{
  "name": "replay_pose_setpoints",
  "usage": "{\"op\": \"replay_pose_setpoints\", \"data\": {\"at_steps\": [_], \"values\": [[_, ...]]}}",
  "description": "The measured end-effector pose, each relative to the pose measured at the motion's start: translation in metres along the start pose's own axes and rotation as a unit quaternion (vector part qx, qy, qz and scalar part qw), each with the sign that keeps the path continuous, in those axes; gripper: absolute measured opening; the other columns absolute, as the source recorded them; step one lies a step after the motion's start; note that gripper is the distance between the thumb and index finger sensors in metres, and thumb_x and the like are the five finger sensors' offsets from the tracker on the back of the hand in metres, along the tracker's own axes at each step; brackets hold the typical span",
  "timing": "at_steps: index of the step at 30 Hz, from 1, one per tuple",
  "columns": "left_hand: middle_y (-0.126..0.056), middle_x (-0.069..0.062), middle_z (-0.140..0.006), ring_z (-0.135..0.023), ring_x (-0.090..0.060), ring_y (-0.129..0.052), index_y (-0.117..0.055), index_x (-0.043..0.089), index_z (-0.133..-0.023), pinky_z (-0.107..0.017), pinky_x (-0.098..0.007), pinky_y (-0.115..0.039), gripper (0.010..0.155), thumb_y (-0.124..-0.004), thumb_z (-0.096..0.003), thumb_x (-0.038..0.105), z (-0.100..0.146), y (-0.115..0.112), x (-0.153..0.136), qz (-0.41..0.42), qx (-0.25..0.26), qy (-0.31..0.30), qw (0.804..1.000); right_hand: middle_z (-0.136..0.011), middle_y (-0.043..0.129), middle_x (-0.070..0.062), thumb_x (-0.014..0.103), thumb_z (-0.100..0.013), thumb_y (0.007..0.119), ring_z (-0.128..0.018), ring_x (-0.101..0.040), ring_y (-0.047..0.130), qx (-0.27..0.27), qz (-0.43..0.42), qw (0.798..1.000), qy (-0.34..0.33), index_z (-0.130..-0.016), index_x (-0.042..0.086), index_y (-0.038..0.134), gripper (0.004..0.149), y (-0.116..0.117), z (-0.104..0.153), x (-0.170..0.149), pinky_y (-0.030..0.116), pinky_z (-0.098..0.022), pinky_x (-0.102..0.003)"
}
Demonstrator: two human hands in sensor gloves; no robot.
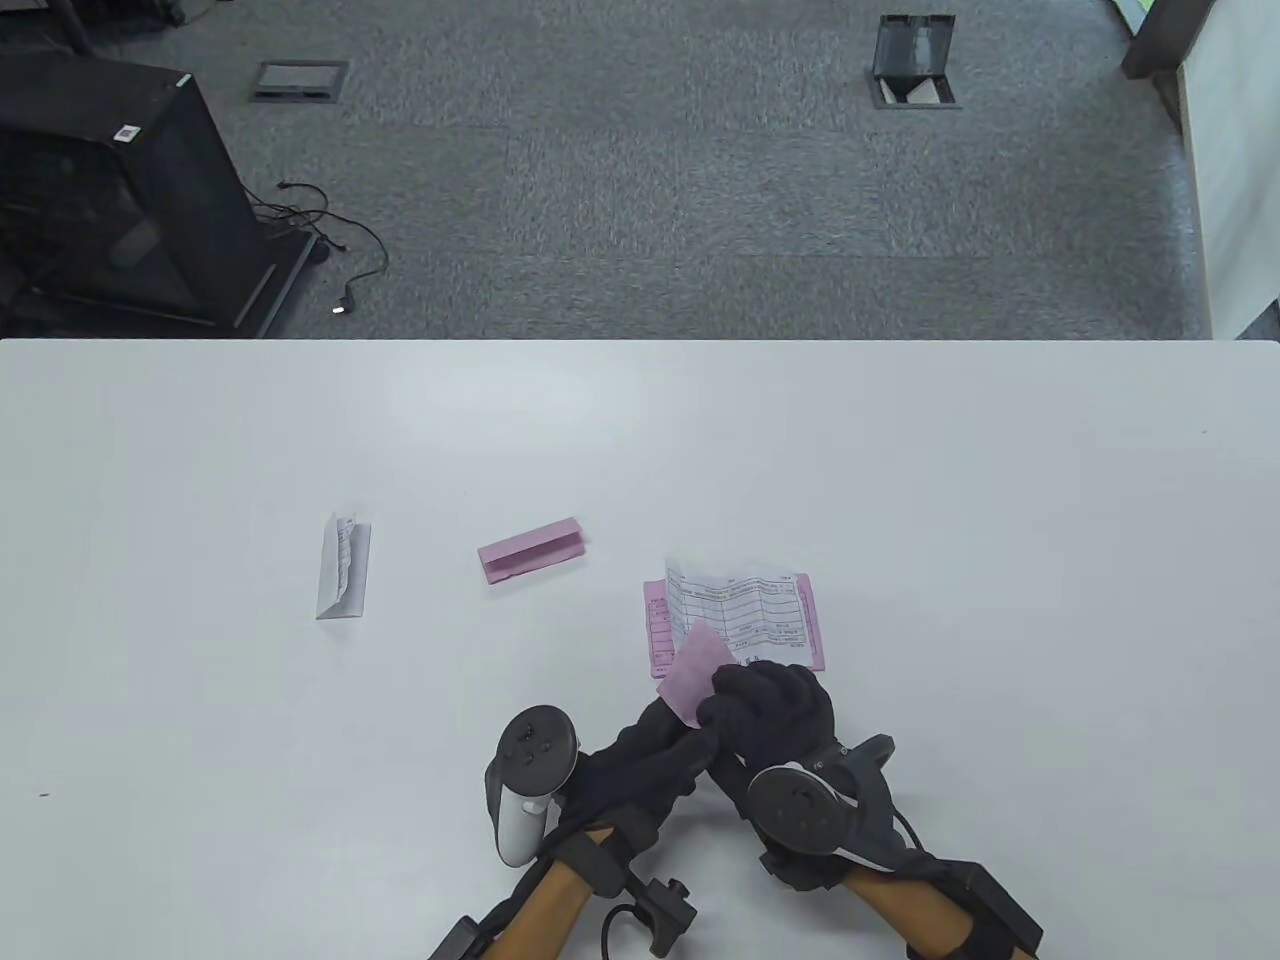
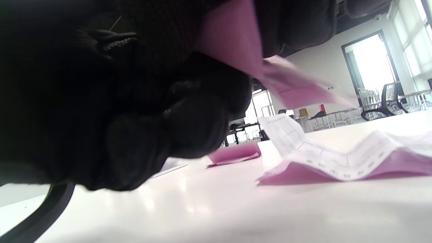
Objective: Unfold folded invoices and stack
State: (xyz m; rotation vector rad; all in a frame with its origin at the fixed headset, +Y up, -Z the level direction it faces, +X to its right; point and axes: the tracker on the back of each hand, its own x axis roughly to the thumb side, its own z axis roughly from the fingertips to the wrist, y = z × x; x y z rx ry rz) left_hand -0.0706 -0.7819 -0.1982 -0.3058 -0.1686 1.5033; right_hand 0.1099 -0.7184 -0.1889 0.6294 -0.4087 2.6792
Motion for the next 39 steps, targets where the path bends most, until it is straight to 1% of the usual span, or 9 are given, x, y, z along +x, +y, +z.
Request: {"op": "replay_pose_setpoints", "data": {"at_steps": [2,5,16,20,26,28,32,36,39], "values": [[-0.08,-0.023,-0.098,-0.078,-0.042,-0.083,-0.064,0.012,-0.105,-0.052,-0.046,-0.076,0.059,-0.073,-0.0564,0.044,0.001,0.003,-0.002,0.005,0.038,0.007,0.999,-0.1,0.065,-0.013,0.048,-0.047,0.073,-0.091,-0.043,0.065,0.022,-0.022,1.0,-0.005,-0.089,0.023,0.067,0.05,0.001,0.001,-0.001,0.05,-0.066,-0.068],[-0.086,-0.02,-0.094,-0.075,-0.039,-0.087,-0.071,0.015,-0.101,-0.051,-0.045,-0.078,0.048,-0.071,-0.058,0.037,0.001,0.009,-0.002,-0.004,0.052,0.003,0.999,-0.102,0.063,-0.013,0.051,-0.046,0.071,-0.092,-0.044,0.063,0.041,-0.071,0.997,0.005,-0.092,0.024,0.065,0.054,0.0,0.002,-0.005,0.049,-0.067,-0.069],[-0.089,-0.018,-0.09,-0.073,-0.038,-0.088,-0.076,0.019,-0.097,-0.051,-0.046,-0.078,0.044,-0.074,-0.0568,0.035,0.002,0.013,0.003,-0.055,0.033,-0.022,0.998,-0.101,0.063,-0.013,0.048,-0.046,0.072,-0.092,-0.043,0.064,0.06,-0.172,0.978,0.101,-0.097,0.022,0.058,0.058,-0.003,-0.002,-0.039,0.05,-0.067,-0.067],[-0.09,-0.018,-0.09,-0.073,-0.039,-0.088,-0.077,0.02,-0.097,-0.051,-0.047,-0.077,0.043,-0.076,-0.0562,0.035,0.002,0.011,0.005,-0.07,0.005,-0.033,0.997,-0.104,0.058,-0.015,0.05,-0.046,0.071,-0.094,-0.045,0.06,0.097,-0.223,0.96,0.142,-0.103,0.019,0.049,0.069,0.003,-0.002,-0.056,0.049,-0.067,-0.068],[-0.09,-0.019,-0.091,-0.074,-0.04,-0.087,-0.079,0.021,-0.096,-0.052,-0.048,-0.076,0.042,-0.077,-0.0553,0.034,0.001,0.008,0.009,-0.089,-0.034,-0.051,0.994,-0.109,0.045,-0.022,0.054,-0.045,0.071,-0.098,-0.051,0.047,0.187,-0.341,0.909,0.151,-0.11,0.015,0.033,0.085,0.014,-0.004,-0.071,0.043,-0.067,-0.071],[-0.09,-0.019,-0.091,-0.075,-0.041,-0.087,-0.079,0.022,-0.096,-0.052,-0.049,-0.076,0.042,-0.078,-0.0551,0.033,0.001,0.008,0.009,-0.091,-0.036,-0.053,0.994,-0.109,0.046,-0.022,0.053,-0.045,0.071,-0.098,-0.051,0.047,0.21,-0.38,0.889,0.143,-0.11,0.014,0.037,0.083,0.017,-0.004,-0.073,0.043,-0.066,-0.071],[-0.09,-0.019,-0.091,-0.075,-0.041,-0.087,-0.08,0.022,-0.096,-0.052,-0.049,-0.076,0.042,-0.078,-0.055,0.033,0.001,0.009,0.009,-0.092,-0.037,-0.053,0.994,-0.104,0.06,-0.018,0.048,-0.046,0.072,-0.093,-0.048,0.059,0.226,-0.439,0.859,0.137,-0.105,0.018,0.053,0.069,0.018,-0.004,-0.074,0.046,-0.066,-0.07],[-0.09,-0.019,-0.09,-0.075,-0.041,-0.087,-0.08,0.022,-0.095,-0.052,-0.049,-0.076,0.042,-0.078,-0.055,0.033,0.001,0.008,0.009,-0.093,-0.04,-0.051,0.994,-0.093,0.075,-0.012,0.042,-0.047,0.074,-0.085,-0.042,0.073,0.213,-0.447,0.857,0.14,-0.094,0.02,0.066,0.053,0.017,-0.003,-0.072,0.052,-0.065,-0.066],[-0.09,-0.018,-0.09,-0.074,-0.04,-0.087,-0.079,0.021,-0.095,-0.052,-0.048,-0.076,0.042,-0.078,-0.055,0.033,0.001,0.008,0.01,-0.094,-0.037,-0.054,0.993,-0.09,0.076,-0.01,0.041,-0.047,0.075,-0.083,-0.039,0.075,0.217,-0.455,0.852,0.139,-0.093,0.02,0.065,0.053,0.017,-0.003,-0.072,0.052,-0.065,-0.066]]}}
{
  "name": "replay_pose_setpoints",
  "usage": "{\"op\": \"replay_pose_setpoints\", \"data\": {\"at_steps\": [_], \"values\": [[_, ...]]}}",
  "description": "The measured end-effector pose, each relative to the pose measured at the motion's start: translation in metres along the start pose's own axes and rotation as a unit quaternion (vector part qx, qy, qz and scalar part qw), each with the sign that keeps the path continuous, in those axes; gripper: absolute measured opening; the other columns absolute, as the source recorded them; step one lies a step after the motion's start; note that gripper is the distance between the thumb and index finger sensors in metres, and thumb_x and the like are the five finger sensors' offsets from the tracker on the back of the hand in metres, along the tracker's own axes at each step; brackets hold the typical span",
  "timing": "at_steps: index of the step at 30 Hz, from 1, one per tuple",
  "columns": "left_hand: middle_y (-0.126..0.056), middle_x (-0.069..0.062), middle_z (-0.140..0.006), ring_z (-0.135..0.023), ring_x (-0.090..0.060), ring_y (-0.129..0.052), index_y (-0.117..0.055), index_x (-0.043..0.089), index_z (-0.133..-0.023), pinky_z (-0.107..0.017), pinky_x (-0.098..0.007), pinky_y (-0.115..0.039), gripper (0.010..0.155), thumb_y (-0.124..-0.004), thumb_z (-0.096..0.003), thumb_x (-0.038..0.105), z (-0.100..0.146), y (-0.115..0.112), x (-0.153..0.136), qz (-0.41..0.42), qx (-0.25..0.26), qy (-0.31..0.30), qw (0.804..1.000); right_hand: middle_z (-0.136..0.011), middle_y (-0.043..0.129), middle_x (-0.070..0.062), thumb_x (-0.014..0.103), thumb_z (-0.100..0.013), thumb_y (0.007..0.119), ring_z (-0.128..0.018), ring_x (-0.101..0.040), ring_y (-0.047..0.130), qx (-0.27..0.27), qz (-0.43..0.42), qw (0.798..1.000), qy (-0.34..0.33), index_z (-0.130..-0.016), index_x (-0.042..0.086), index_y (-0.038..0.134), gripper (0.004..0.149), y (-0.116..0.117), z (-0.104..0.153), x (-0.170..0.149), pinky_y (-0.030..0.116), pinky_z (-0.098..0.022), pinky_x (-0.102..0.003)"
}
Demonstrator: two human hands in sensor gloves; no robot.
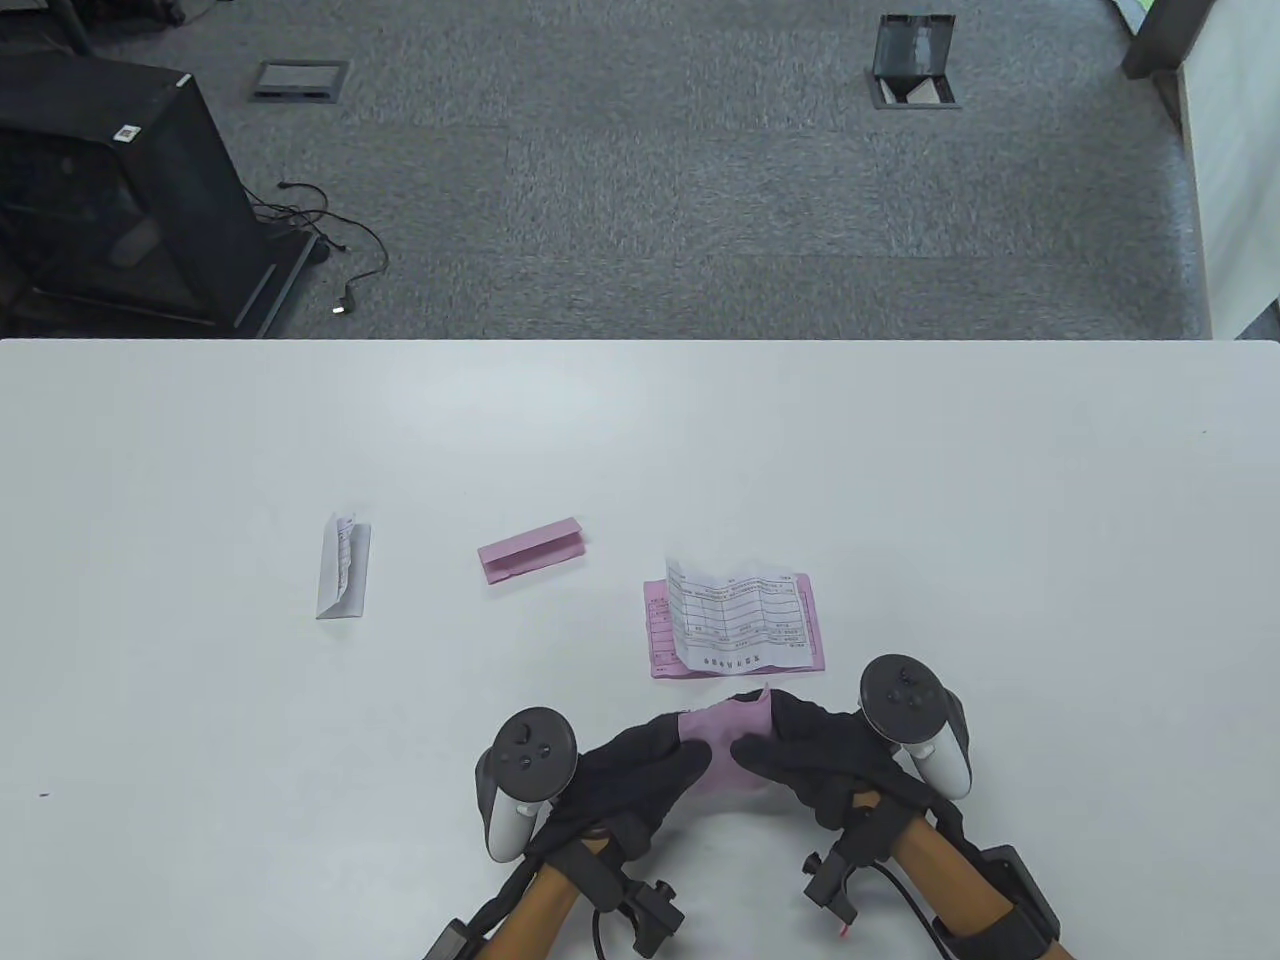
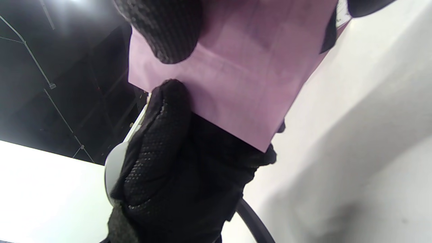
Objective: Unfold folded invoices and stack
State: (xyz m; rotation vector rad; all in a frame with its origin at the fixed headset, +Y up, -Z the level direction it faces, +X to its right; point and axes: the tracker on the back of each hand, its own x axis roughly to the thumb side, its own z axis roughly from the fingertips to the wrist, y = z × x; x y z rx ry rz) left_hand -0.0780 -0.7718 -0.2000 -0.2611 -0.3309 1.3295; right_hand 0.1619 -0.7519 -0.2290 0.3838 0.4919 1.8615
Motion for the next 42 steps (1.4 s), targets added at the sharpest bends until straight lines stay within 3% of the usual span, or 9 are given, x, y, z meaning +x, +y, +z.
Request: {"op": "replay_pose_setpoints", "data": {"at_steps": [13,18,23,25,28,30,33,37,42], "values": [[-0.091,-0.018,-0.088,-0.073,-0.04,-0.088,-0.079,0.019,-0.095,-0.051,-0.048,-0.077,0.042,-0.078,-0.0551,0.032,0.004,0.007,0.0,-0.003,0.037,0.019,0.999,-0.085,0.08,-0.008,0.036,-0.048,0.074,-0.079,-0.037,0.079,0.022,-0.069,0.997,-0.005,-0.088,0.022,0.069,0.042,-0.006,0.001,-0.004,0.054,-0.065,-0.064],[-0.091,-0.018,-0.088,-0.073,-0.04,-0.088,-0.078,0.019,-0.095,-0.051,-0.048,-0.076,0.043,-0.078,-0.0553,0.033,0.005,0.008,0.0,-0.014,0.044,0.033,0.998,-0.08,0.085,-0.007,0.034,-0.047,0.075,-0.073,-0.034,0.084,0.005,-0.049,0.999,-0.005,-0.084,0.022,0.073,0.039,-0.005,0.002,-0.004,0.058,-0.064,-0.062],[-0.071,-0.019,-0.1,-0.087,-0.044,-0.07,-0.055,0.017,-0.107,-0.061,-0.051,-0.065,0.063,-0.082,-0.0542,0.039,0.014,0.012,0.015,-0.123,0.139,0.032,0.982,-0.072,0.088,-0.005,0.037,-0.045,0.078,-0.066,-0.031,0.088,-0.071,0.003,0.997,0.012,-0.079,0.021,0.075,0.037,-0.007,0.005,-0.004,0.062,-0.063,-0.059],[-0.073,-0.012,-0.093,-0.085,-0.039,-0.07,-0.056,0.021,-0.102,-0.06,-0.047,-0.066,0.059,-0.083,-0.0534,0.04,0.02,0.015,0.031,-0.165,0.196,-0.049,0.965,-0.07,0.088,-0.004,0.037,-0.045,0.078,-0.064,-0.03,0.088,-0.098,0.018,0.995,0.021,-0.078,0.022,0.075,0.037,-0.008,0.007,-0.004,0.062,-0.063,-0.058],[-0.09,-0.008,-0.077,-0.072,-0.033,-0.086,-0.075,0.025,-0.091,-0.051,-0.043,-0.076,0.042,-0.082,-0.0528,0.042,0.02,0.007,0.043,-0.186,0.135,-0.111,0.967,-0.069,0.088,-0.003,0.039,-0.045,0.079,-0.063,-0.029,0.088,-0.116,0.036,0.992,0.021,-0.076,0.023,0.075,0.035,-0.008,0.007,-0.002,0.062,-0.062,-0.058],[-0.087,-0.012,-0.085,-0.075,-0.037,-0.084,-0.067,0.02,-0.1,-0.05,-0.043,-0.076,0.058,-0.083,-0.0512,0.046,0.016,-0.005,0.037,-0.216,0.096,-0.071,0.969,-0.068,0.088,-0.003,0.039,-0.044,0.079,-0.063,-0.029,0.088,-0.112,0.038,0.993,0.013,-0.076,0.023,0.076,0.035,-0.003,0.007,0.0,0.062,-0.063,-0.058],[-0.059,-0.022,-0.11,-0.085,-0.044,-0.074,-0.029,0.015,-0.114,-0.054,-0.044,-0.072,0.091,-0.083,-0.0502,0.052,0.009,-0.018,0.025,-0.191,0.011,-0.026,0.981,-0.069,0.088,-0.003,0.04,-0.044,0.079,-0.064,-0.029,0.088,-0.095,0.043,0.995,0.0,-0.076,0.024,0.076,0.036,0.004,0.008,0.004,0.062,-0.063,-0.058],[-0.06,-0.025,-0.109,-0.086,-0.047,-0.072,-0.034,0.013,-0.114,-0.055,-0.048,-0.071,0.092,-0.086,-0.0477,0.051,0.007,-0.028,0.019,-0.091,-0.021,-0.012,0.996,-0.067,0.089,-0.003,0.042,-0.044,0.079,-0.062,-0.03,0.089,-0.074,0.057,0.996,-0.014,-0.074,0.023,0.077,0.036,0.014,0.009,0.01,0.063,-0.062,-0.058],[-0.059,-0.026,-0.109,-0.088,-0.048,-0.071,-0.035,0.012,-0.113,-0.057,-0.05,-0.07,0.096,-0.088,-0.0452,0.053,0.007,-0.028,0.016,-0.088,-0.027,-0.01,0.996,-0.067,0.089,-0.004,0.045,-0.044,0.078,-0.063,-0.031,0.088,-0.059,0.059,0.996,-0.019,-0.075,0.023,0.078,0.038,0.017,0.009,0.011,0.062,-0.062,-0.059]]}}
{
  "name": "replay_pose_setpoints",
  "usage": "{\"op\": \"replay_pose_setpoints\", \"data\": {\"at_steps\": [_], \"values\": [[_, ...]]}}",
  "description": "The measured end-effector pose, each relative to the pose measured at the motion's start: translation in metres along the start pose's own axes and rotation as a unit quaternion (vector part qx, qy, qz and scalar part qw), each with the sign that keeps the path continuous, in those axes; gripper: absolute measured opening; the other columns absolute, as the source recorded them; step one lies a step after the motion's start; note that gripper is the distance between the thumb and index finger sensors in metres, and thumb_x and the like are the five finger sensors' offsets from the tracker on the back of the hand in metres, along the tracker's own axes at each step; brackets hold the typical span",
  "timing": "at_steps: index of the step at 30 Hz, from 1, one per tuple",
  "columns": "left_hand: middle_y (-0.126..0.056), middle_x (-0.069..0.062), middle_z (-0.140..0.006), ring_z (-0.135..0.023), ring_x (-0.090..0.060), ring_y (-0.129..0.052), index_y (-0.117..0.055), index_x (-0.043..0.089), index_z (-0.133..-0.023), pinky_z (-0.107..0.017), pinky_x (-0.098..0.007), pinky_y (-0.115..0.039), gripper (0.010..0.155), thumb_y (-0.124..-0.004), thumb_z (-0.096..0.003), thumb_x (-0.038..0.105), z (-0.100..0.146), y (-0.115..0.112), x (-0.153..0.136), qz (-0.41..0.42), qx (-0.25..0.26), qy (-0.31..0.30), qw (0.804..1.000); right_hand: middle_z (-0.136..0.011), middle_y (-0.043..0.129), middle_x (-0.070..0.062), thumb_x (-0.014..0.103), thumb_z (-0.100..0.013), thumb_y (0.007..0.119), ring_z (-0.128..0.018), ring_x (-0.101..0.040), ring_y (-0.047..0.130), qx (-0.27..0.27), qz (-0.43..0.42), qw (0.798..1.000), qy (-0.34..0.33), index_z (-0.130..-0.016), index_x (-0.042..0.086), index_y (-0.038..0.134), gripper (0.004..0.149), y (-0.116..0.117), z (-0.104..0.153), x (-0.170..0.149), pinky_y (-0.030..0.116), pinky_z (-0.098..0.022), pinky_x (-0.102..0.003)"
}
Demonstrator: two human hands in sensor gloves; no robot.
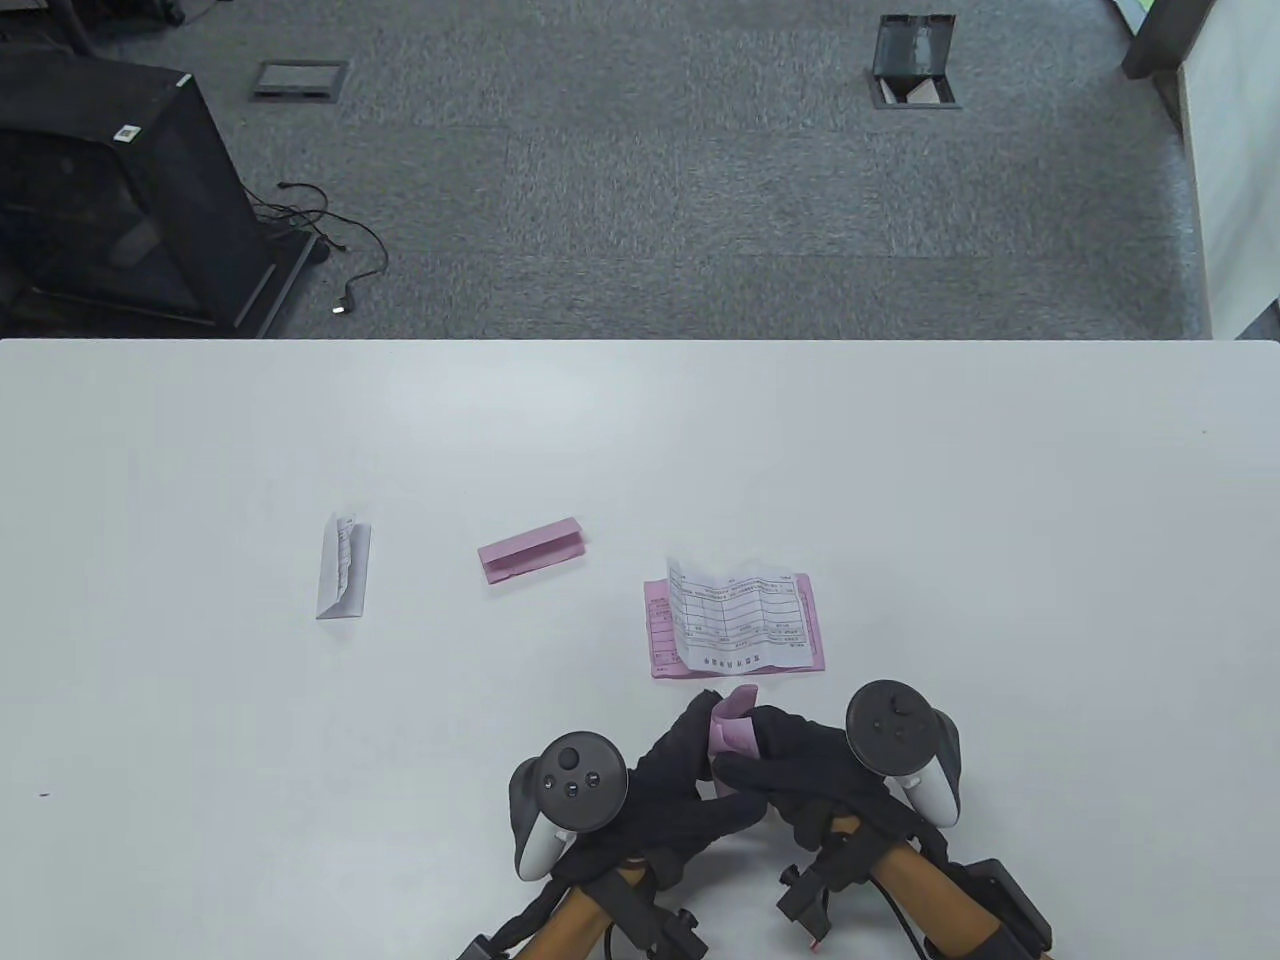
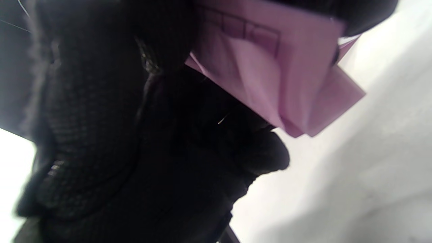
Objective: Unfold folded invoices and stack
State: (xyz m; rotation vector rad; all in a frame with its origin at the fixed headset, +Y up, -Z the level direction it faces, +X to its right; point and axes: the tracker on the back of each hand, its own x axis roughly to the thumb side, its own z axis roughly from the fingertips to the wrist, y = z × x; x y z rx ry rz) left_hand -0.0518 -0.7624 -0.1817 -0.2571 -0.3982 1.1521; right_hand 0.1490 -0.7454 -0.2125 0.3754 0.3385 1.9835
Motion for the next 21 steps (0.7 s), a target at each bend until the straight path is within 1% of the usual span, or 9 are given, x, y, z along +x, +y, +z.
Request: {"op": "replay_pose_setpoints", "data": {"at_steps": [2,6,10,13,16,18,21], "values": [[-0.06,-0.026,-0.109,-0.087,-0.048,-0.071,-0.036,0.011,-0.113,-0.057,-0.05,-0.071,0.097,-0.089,-0.044,0.054,0.0,0.0,0.0,0.0,0.004,0.002,1.0,-0.07,0.088,-0.006,0.046,-0.044,0.076,-0.065,-0.033,0.087,0.017,-0.019,1.0,-0.003,-0.078,0.021,0.078,0.042,0.001,0.0,-0.001,0.061,-0.063,-0.059],[-0.063,-0.026,-0.107,-0.086,-0.047,-0.074,-0.039,0.011,-0.113,-0.057,-0.05,-0.072,0.095,-0.089,-0.0436,0.054,0.001,0.001,-0.002,0.008,0.017,0.009,1.0,-0.072,0.089,-0.008,0.048,-0.047,0.069,-0.067,-0.035,0.086,0.032,-0.052,0.998,-0.002,-0.081,0.019,0.079,0.046,0.001,-0.002,-0.004,0.06,-0.063,-0.06],[-0.067,-0.025,-0.105,-0.084,-0.046,-0.076,-0.044,0.011,-0.112,-0.057,-0.05,-0.073,0.092,-0.089,-0.044,0.053,0.001,0.002,-0.005,0.025,0.026,0.015,0.999,-0.072,0.09,-0.009,0.046,-0.048,0.066,-0.066,-0.036,0.087,0.039,-0.067,0.997,-0.001,-0.081,0.019,0.08,0.045,0.001,-0.003,-0.006,0.06,-0.063,-0.06],[-0.069,-0.024,-0.105,-0.084,-0.045,-0.078,-0.047,0.011,-0.111,-0.056,-0.05,-0.073,0.087,-0.09,-0.0454,0.05,0.001,0.003,-0.005,0.031,0.029,0.015,0.999,-0.071,0.091,-0.007,0.042,-0.049,0.067,-0.065,-0.034,0.088,0.033,-0.055,0.998,-0.002,-0.081,0.02,0.081,0.041,-0.001,-0.002,-0.005,0.061,-0.062,-0.06],[-0.071,-0.024,-0.104,-0.083,-0.044,-0.079,-0.05,0.013,-0.11,-0.056,-0.049,-0.074,0.078,-0.088,-0.0488,0.044,0.0,0.004,-0.005,0.037,0.033,0.012,0.999,-0.069,0.092,-0.007,0.041,-0.048,0.069,-0.064,-0.034,0.089,0.021,-0.042,0.999,0.001,-0.079,0.02,0.082,0.039,-0.006,-0.002,-0.003,0.062,-0.062,-0.059],[-0.077,-0.021,-0.101,-0.081,-0.042,-0.083,-0.057,0.015,-0.108,-0.055,-0.048,-0.076,0.064,-0.083,-0.0531,0.036,0.001,0.008,-0.007,0.045,0.055,0.023,0.997,-0.069,0.092,-0.007,0.04,-0.048,0.07,-0.064,-0.034,0.089,0.015,-0.041,0.999,0.001,-0.078,0.019,0.082,0.039,-0.011,-0.001,-0.003,0.062,-0.062,-0.059],[-0.087,-0.017,-0.091,-0.073,-0.037,-0.089,-0.07,0.017,-0.101,-0.051,-0.046,-0.079,0.048,-0.079,-0.0549,0.028,0.003,0.016,-0.011,0.062,0.09,0.039,0.993,-0.069,0.091,-0.007,0.04,-0.048,0.071,-0.065,-0.034,0.089,-0.011,-0.02,1.0,0.005,-0.078,0.019,0.082,0.038,-0.023,0.0,-0.006,0.062,-0.062,-0.06]]}}
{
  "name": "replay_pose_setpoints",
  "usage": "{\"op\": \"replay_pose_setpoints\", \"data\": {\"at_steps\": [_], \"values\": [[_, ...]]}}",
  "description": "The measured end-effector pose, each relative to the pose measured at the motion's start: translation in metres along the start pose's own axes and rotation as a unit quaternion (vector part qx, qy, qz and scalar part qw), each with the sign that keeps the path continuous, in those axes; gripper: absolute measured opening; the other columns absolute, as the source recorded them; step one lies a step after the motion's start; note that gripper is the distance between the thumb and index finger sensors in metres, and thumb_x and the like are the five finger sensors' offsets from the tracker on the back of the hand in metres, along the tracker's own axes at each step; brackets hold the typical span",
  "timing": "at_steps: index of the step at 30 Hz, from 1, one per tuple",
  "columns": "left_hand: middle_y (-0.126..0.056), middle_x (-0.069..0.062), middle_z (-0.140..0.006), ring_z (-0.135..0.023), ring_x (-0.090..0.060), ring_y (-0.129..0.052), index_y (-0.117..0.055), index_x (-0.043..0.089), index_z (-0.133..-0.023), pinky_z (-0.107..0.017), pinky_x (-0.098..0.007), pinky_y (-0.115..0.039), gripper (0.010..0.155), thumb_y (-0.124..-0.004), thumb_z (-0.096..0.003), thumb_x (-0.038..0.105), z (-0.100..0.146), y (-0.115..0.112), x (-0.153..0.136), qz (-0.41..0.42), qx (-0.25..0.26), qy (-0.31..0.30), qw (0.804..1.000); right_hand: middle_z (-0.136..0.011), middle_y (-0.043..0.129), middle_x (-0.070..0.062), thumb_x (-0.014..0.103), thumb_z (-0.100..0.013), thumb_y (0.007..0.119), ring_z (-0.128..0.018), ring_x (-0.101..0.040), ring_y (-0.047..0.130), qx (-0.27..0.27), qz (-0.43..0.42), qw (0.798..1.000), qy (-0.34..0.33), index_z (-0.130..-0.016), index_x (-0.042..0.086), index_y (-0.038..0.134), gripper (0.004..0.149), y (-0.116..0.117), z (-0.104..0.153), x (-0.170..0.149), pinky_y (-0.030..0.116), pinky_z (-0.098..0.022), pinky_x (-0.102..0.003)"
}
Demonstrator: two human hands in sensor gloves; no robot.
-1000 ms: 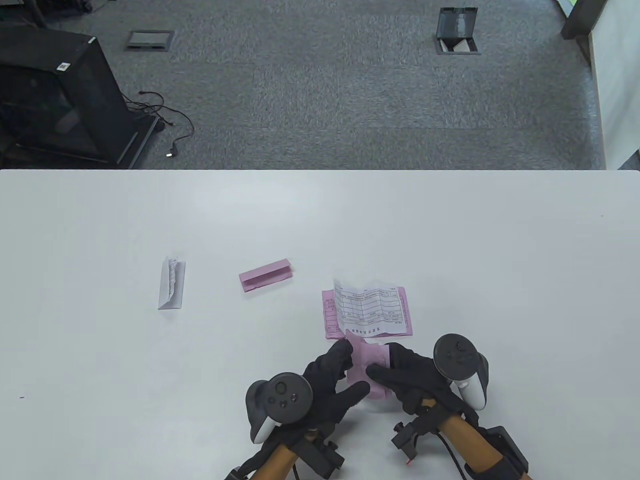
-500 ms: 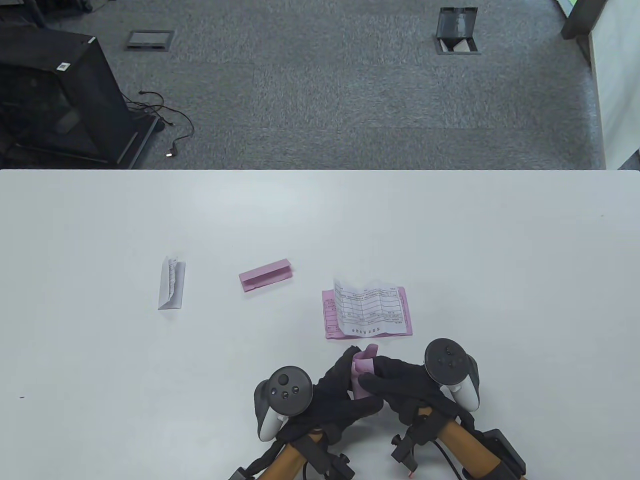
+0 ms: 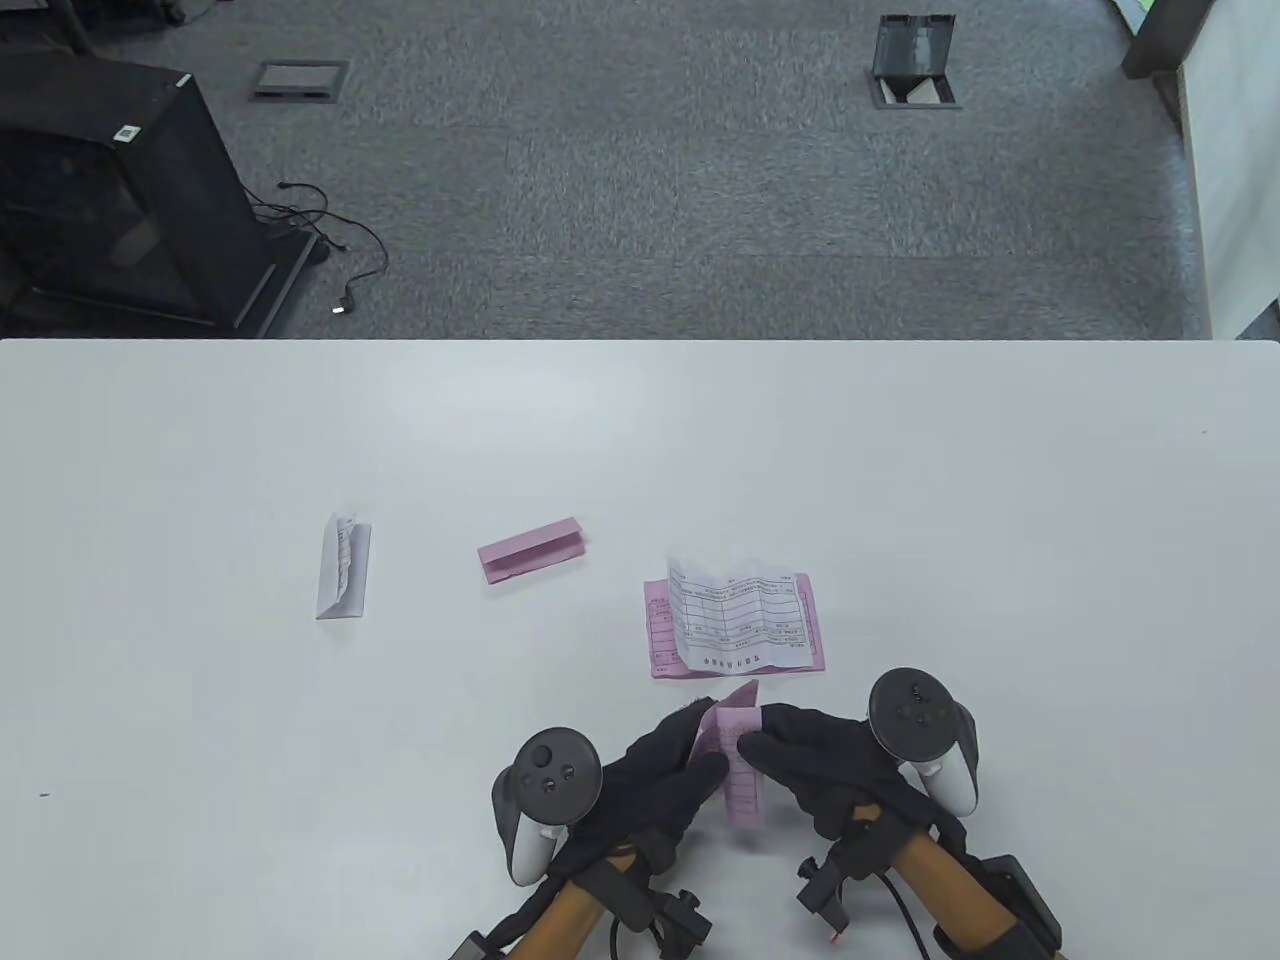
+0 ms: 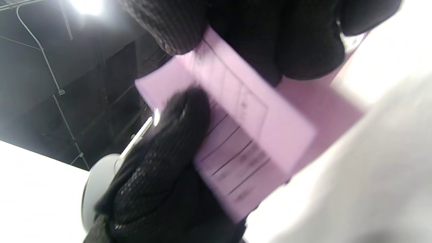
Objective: Unfold folded invoices and stack
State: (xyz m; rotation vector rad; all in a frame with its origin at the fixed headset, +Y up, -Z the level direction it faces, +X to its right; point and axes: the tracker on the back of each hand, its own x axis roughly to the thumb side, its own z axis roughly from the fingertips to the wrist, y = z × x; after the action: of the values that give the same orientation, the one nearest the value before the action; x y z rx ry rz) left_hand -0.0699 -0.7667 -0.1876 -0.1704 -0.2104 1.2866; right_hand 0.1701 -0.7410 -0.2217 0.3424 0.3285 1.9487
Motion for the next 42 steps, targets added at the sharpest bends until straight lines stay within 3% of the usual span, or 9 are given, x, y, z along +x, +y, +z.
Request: {"op": "replay_pose_setpoints", "data": {"at_steps": [3,8,18,22,31,34,36,38,42], "values": [[-0.092,-0.014,-0.085,-0.068,-0.034,-0.093,-0.074,0.018,-0.097,-0.047,-0.043,-0.081,0.044,-0.08,-0.0542,0.025,0.001,0.015,-0.002,0.004,0.049,0.019,0.999,-0.069,0.091,-0.007,0.039,-0.047,0.072,-0.065,-0.034,0.089,-0.037,0.006,0.999,0.012,-0.077,0.018,0.081,0.038,-0.022,0.004,-0.004,0.062,-0.062,-0.06],[-0.095,-0.013,-0.082,-0.064,-0.032,-0.095,-0.074,0.017,-0.097,-0.043,-0.04,-0.083,0.045,-0.082,-0.0529,0.023,0.001,0.031,-0.005,-0.001,0.074,0.043,0.996,-0.069,0.091,-0.008,0.039,-0.047,0.074,-0.065,-0.034,0.088,-0.075,0.024,0.996,0.037,-0.077,0.018,0.081,0.037,-0.047,0.008,-0.014,0.062,-0.062,-0.06],[-0.097,-0.013,-0.076,-0.056,-0.03,-0.096,-0.069,0.015,-0.101,-0.038,-0.039,-0.082,0.055,-0.088,-0.0505,0.024,-0.001,0.032,-0.005,-0.148,0.056,0.117,0.98,-0.069,0.091,-0.008,0.039,-0.047,0.075,-0.064,-0.035,0.089,-0.086,0.191,0.975,0.08,-0.077,0.018,0.081,0.037,-0.047,0.005,-0.02,0.062,-0.062,-0.06],[-0.096,-0.013,-0.073,-0.054,-0.029,-0.095,-0.063,0.013,-0.105,-0.038,-0.038,-0.082,0.062,-0.09,-0.0497,0.026,-0.004,0.021,-0.002,-0.261,0.024,0.134,0.956,-0.069,0.091,-0.007,0.039,-0.047,0.076,-0.064,-0.034,0.089,-0.077,0.295,0.947,0.096,-0.077,0.018,0.082,0.037,-0.036,0.003,-0.022,0.062,-0.062,-0.059],[-0.09,-0.005,-0.072,-0.051,-0.022,-0.091,-0.047,0.014,-0.111,-0.039,-0.036,-0.079,0.083,-0.092,-0.0467,0.038,-0.015,-0.004,-0.002,-0.469,-0.022,0.157,0.869,-0.074,0.089,-0.008,0.04,-0.046,0.078,-0.07,-0.036,0.085,-0.071,0.441,0.887,0.122,-0.077,0.021,0.081,0.036,-0.014,-0.002,-0.026,0.059,-0.064,-0.061],[-0.083,-0.007,-0.083,-0.062,-0.024,-0.087,-0.034,0.016,-0.114,-0.048,-0.037,-0.076,0.092,-0.09,-0.0465,0.044,-0.014,-0.01,0.003,-0.525,-0.024,0.151,0.837,-0.074,0.089,-0.008,0.04,-0.046,0.078,-0.07,-0.036,0.085,-0.075,0.475,0.868,0.124,-0.076,0.021,0.081,0.036,-0.012,-0.002,-0.028,0.059,-0.064,-0.061],[-0.062,-0.014,-0.106,-0.087,-0.036,-0.07,-0.021,0.026,-0.115,-0.062,-0.043,-0.067,0.098,-0.089,-0.048,0.046,-0.012,-0.014,0.004,-0.547,-0.03,0.137,0.826,-0.074,0.089,-0.007,0.041,-0.046,0.078,-0.07,-0.036,0.085,-0.077,0.483,0.863,0.126,-0.077,0.021,0.081,0.036,-0.012,-0.002,-0.028,0.058,-0.064,-0.061],[-0.046,-0.014,-0.115,-0.103,-0.041,-0.053,-0.021,0.04,-0.114,-0.07,-0.047,-0.06,0.092,-0.086,-0.0496,0.048,-0.011,-0.015,0.005,-0.567,-0.039,0.126,0.813,-0.074,0.089,-0.007,0.041,-0.046,0.078,-0.07,-0.036,0.085,-0.077,0.488,0.859,0.13,-0.077,0.021,0.081,0.036,-0.011,-0.002,-0.027,0.058,-0.064,-0.061],[-0.046,-0.016,-0.118,-0.105,-0.043,-0.049,-0.055,0.043,-0.108,-0.073,-0.05,-0.058,0.066,-0.084,-0.0497,0.05,-0.011,-0.015,0.005,-0.581,-0.044,0.124,0.803,-0.079,0.085,-0.009,0.044,-0.046,0.077,-0.073,-0.038,0.082,-0.067,0.505,0.847,0.15,-0.082,0.02,0.077,0.043,-0.012,-0.002,-0.026,0.056,-0.065,-0.063]]}}
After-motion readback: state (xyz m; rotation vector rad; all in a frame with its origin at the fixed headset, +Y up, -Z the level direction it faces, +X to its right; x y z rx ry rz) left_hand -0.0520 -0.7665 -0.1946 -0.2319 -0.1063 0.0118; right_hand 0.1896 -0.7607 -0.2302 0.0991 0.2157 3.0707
